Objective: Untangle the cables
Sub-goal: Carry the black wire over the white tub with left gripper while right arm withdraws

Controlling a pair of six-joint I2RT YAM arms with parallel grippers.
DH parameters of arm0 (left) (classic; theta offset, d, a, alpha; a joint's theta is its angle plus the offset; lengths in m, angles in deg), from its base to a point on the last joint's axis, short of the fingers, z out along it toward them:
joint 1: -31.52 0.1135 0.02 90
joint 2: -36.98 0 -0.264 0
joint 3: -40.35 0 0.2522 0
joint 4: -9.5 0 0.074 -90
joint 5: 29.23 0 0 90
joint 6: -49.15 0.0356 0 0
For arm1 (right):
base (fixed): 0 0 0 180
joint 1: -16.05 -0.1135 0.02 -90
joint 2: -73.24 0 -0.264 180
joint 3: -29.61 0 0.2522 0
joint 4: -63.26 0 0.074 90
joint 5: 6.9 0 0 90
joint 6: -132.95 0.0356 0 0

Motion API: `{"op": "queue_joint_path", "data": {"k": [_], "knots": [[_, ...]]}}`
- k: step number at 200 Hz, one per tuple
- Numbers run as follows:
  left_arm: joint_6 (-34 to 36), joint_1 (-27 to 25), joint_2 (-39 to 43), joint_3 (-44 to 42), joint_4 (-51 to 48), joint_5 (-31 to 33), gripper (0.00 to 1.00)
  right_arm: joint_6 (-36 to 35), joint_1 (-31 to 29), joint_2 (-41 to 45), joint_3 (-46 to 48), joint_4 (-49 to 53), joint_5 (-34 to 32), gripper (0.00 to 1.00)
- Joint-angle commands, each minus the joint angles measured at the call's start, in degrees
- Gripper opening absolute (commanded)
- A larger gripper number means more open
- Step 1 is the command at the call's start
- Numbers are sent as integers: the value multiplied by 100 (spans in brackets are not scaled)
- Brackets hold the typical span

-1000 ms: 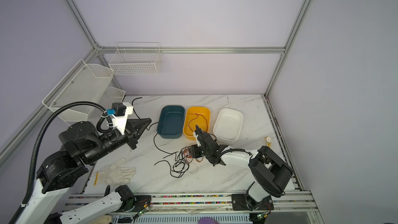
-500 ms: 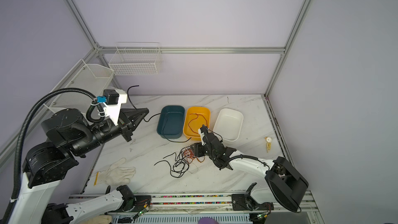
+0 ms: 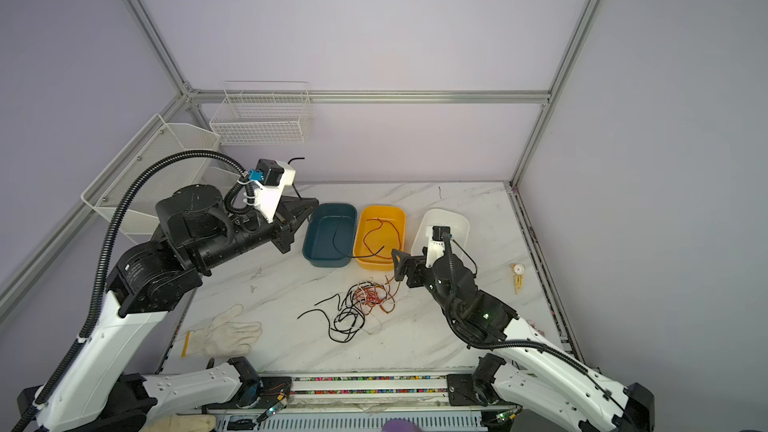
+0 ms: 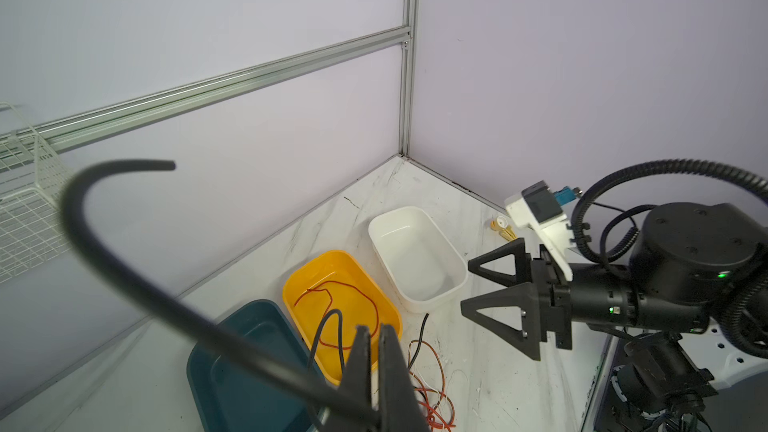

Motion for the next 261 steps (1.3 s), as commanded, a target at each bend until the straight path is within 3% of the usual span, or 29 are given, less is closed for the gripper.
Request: {"op": "queue_joint_path", "data": {"k": [1,46,84,118,204,261], "knots": [[124,-16,-280,374,673,-331,0,101,-1,470,-322,850,-1127,98],[-32,-15,-1099,453,1439,-777,0,285,-3,1705,-542,1336,-2240,98],[-212,-16,-2114,908,1886,-1154,0,272,2,2475,-654,1667,-2596,98],[-375,-61,-3060,1488,2193,-1466,0,212,0,2717,-895,1986,-2516,98],[-312,-416,-5704,3531,2047,-1407,0,19,-4,3155,-1289,2519,-1993,98],[-117,-745,-6637,3780,1975,-1209,0,-86,-3,3536,-1097,2477,-1878,98]]}}
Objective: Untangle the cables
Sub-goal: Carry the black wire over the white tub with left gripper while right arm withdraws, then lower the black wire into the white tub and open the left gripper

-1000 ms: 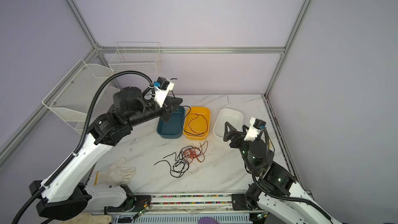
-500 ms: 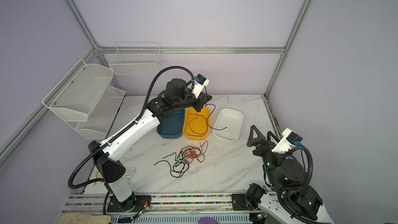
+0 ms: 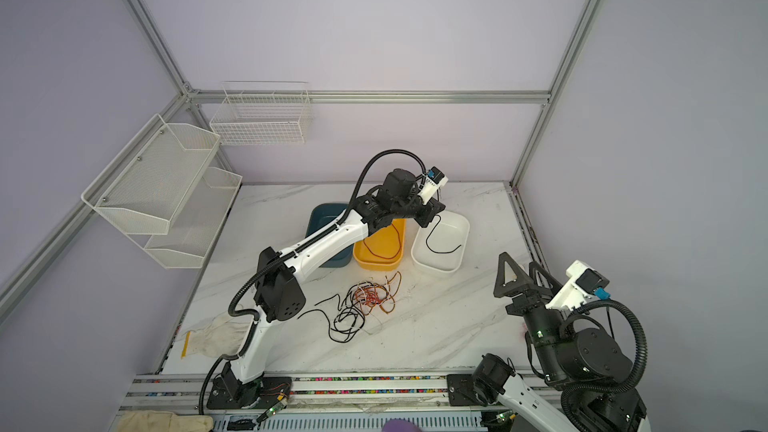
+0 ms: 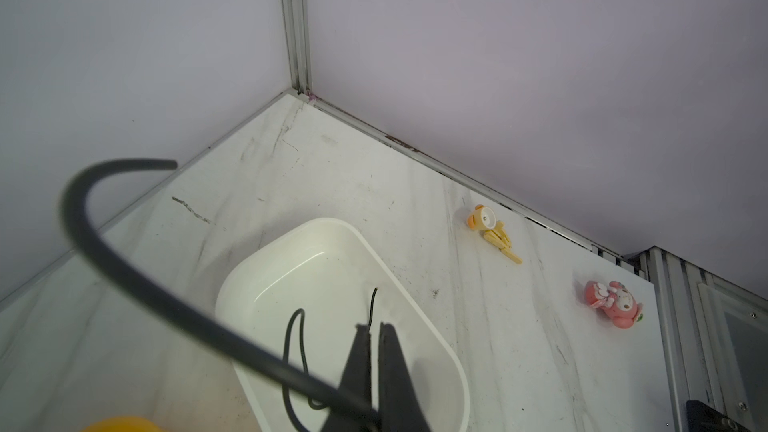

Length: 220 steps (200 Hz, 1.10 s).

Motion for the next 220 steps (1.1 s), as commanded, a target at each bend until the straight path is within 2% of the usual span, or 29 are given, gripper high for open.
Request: {"op": "queue_joint_path", "data": {"k": [1,80,168,201,220], "knots": [[157,-150,-149,649,22,65,0,-89,-4,132,92,64,76,98],[111,-285,-842,344,-223,22,0,-173,0,133,195,-4,118,98],[-13,-287,-1429,770,-787,-680,0,-187,-2,116,267,-41,82,98],[-14,-292,-1396,770,-901,-784,5,-196,-4,100,269,-37,75,98],[17,-288,-1314,777,-926,-791,11,-202,-1,99,267,-34,76,98]]}}
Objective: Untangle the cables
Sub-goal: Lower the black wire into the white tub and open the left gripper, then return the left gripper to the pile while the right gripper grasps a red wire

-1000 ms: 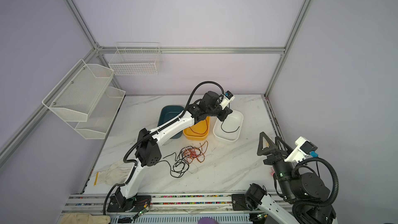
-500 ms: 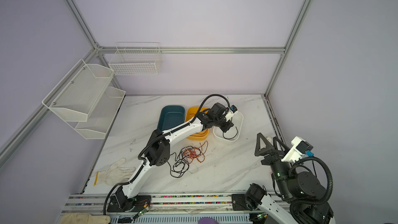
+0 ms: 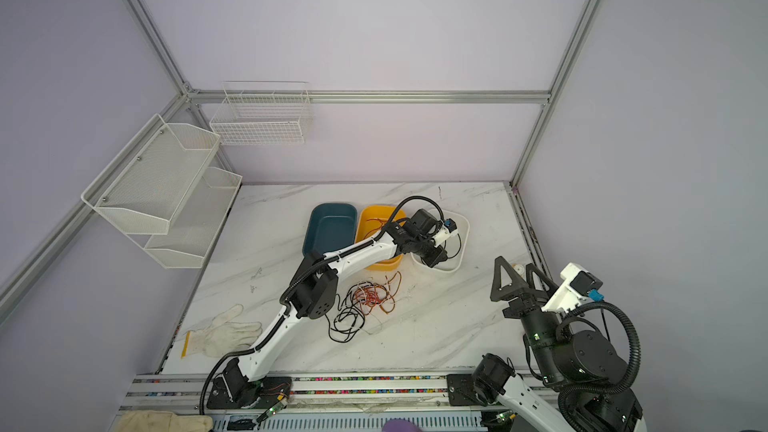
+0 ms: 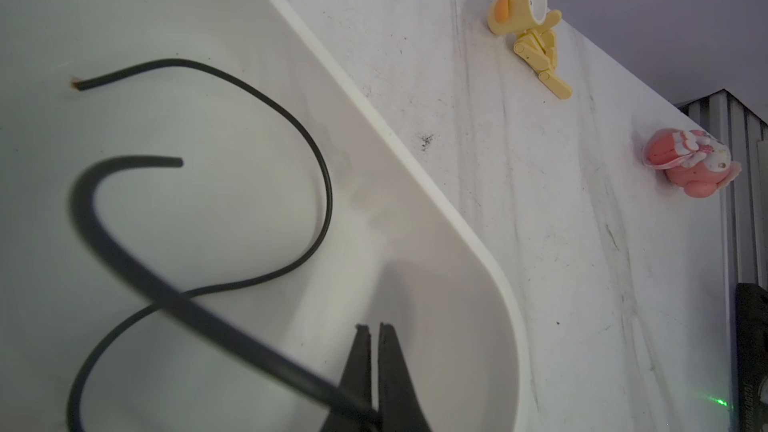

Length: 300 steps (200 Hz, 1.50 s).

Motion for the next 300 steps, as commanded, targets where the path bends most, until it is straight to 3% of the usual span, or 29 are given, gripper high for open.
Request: {"op": "queue_joint_path", "data": {"k": [1,88,156,212,241,277,300], "knots": [[17,3,237,580,-22,-216,12,-53,2,-19,47,-51,-38,98],[17,1,678,745,-152,-362,54,-53,-4,17,70,-45,-81,98],[20,6,1192,873,-264,-391,73,3,0,-205,44,40,-178,98],[63,305,1941,778,-383,70,80,61,1,-540,-22,112,-146,98],[-21,618,2867,-170,-79,335,83,-59,-2,-890,-74,100,247,98],[-520,1049,4543,-2487,1052,547,89,-536,-1,-2076,-322,-56,1709,98],[-632,1160,5403,-3551,1167,757,92,-492,-3,-3042,-280,-244,2859,97]]}}
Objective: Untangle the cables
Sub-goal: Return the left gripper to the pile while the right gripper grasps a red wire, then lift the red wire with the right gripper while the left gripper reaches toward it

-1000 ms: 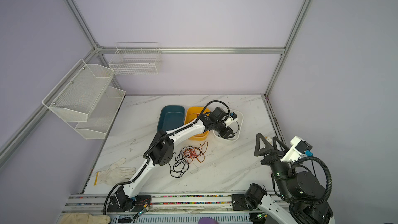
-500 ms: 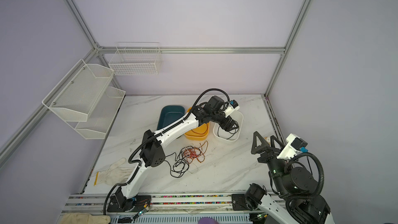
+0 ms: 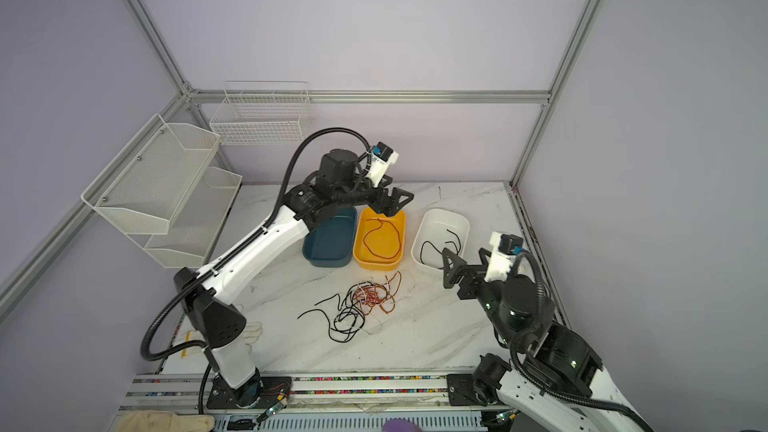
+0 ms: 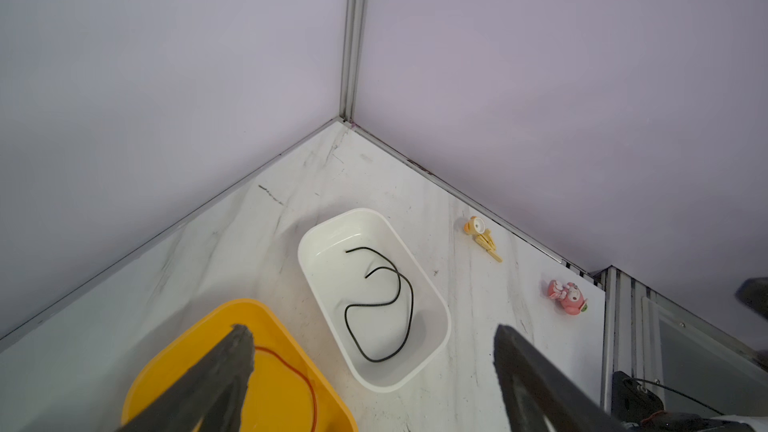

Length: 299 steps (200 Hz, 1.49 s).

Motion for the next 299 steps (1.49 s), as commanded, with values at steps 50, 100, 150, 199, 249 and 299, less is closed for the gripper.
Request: {"op": "queue_joint_path", "data": {"k": [50,100,150,199,249,299], "knots": [[-67,71,2556,-2973,202,1301,100,357,-81,-1969,595,-1430,2552,94],[-237,139,3986,-4255,-253,2683,100,455,-156,-3286,685,-2125,2881,77],[-248,141,4867,-5282,-513,3966,100,676,-234,-4041,870,-2297,2544,55],[-359,141,5217,-5808,-362,3886,100,851,-296,-4396,975,-2526,2504,42],[-389,141,5078,-5779,-416,3745,100,948,-358,-4558,1019,-2723,2534,21],[-406,145,5130,-5823,-380,3686,100,795,-367,-4260,772,-2310,2305,1]]}}
